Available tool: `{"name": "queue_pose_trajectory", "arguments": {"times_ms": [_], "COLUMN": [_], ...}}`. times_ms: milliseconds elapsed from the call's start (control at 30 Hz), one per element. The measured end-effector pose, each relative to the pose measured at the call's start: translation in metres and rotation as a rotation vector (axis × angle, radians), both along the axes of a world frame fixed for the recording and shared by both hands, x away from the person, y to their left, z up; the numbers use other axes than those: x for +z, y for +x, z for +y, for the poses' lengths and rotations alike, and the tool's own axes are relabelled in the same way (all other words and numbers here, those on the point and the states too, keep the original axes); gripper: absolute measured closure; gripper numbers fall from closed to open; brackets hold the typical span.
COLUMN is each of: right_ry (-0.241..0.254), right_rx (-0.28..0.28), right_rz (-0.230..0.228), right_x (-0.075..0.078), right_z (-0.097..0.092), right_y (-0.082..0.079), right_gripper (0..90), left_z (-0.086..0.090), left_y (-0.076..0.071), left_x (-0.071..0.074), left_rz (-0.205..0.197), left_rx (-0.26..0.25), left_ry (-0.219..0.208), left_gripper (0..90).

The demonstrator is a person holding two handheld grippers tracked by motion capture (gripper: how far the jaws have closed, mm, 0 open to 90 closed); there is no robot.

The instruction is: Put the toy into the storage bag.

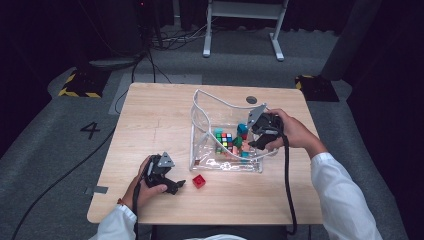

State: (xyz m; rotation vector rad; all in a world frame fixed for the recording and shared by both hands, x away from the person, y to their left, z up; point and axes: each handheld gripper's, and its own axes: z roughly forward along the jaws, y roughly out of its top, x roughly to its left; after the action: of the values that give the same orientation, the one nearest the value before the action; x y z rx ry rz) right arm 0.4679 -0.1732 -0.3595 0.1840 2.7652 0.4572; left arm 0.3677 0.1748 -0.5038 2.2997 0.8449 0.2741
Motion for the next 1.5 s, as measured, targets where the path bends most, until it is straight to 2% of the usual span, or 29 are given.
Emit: {"name": "queue_pose_trajectory", "arguments": {"times_ms": [100, 267, 300, 367, 433, 500, 567, 633, 667, 767, 967, 1167, 1233, 1333, 1500], "right_ry": [0.040, 0.095, 0.108, 0.146, 0.193, 0.210, 0.251, 0.320, 0.338, 0.367, 0.471, 0.540, 0.569, 0.596, 0.629], "right_rx": [-0.006, 0.022, 0.011, -0.007, 0.001, -0.013, -0.040, -0.080, -0.087, -0.123, -0.182, -0.230, -0.247, -0.282, -0.347], "right_rz": [0.000, -0.038, -0.045, -0.059, -0.088, -0.111, -0.123, -0.125, -0.131, -0.148, -0.192, -0.219, -0.214, -0.232, -0.214], "right_x": [0.005, 0.014, 0.017, 0.022, 0.029, 0.034, 0.038, 0.041, 0.044, 0.051, 0.058, 0.055, 0.051, 0.043, 0.023], "right_z": [0.000, -0.005, -0.007, -0.012, -0.019, -0.026, -0.034, -0.043, -0.049, -0.064, -0.096, -0.120, -0.130, -0.146, -0.172], "right_y": [-0.004, -0.011, -0.013, -0.018, -0.020, -0.022, -0.025, -0.028, -0.028, -0.031, -0.038, -0.051, -0.056, -0.063, -0.073], "right_gripper": [31.2, 29.9, 29.6, 29.1, 28.5, 27.7, 27.7, 27.7, 27.6, 27.2, 26.2, 25.9, 25.8, 25.7, 25.7], "left_z": [0.000, 0.000, 0.000, 0.000, 0.000, 0.000, 0.000, 0.000, 0.000, 0.000, 0.000, 0.000, 0.000, 0.000, 0.000], "left_y": [0.000, 0.000, 0.000, 0.000, 0.000, 0.000, 0.000, 0.000, 0.000, 0.000, 0.000, 0.000, 0.000, 0.000, 0.000], "left_x": [0.000, 0.000, 0.000, 0.000, 0.000, 0.000, 0.000, 0.000, 0.000, 0.000, 0.000, 0.000, 0.000, 0.000, 0.000], "left_rz": [-0.001, -0.001, -0.001, -0.001, -0.001, -0.001, -0.001, -0.001, -0.001, -0.001, -0.001, -0.001, -0.001, -0.001, -0.001], "left_rx": [0.000, 0.000, 0.001, 0.001, 0.000, 0.000, 0.000, 0.001, 0.000, 0.000, 0.000, 0.000, 0.001, 0.001, 0.001], "left_ry": [0.000, 0.000, 0.000, 0.000, 0.000, 0.000, 0.000, 0.000, 0.000, 0.000, 0.000, 0.000, 0.000, 0.000, 0.000], "left_gripper": [0.4, 0.4, 0.4, 0.4, 0.4, 0.4, 0.4, 0.4, 0.4, 0.4, 0.4, 0.4, 0.4, 0.4, 0.4]}}
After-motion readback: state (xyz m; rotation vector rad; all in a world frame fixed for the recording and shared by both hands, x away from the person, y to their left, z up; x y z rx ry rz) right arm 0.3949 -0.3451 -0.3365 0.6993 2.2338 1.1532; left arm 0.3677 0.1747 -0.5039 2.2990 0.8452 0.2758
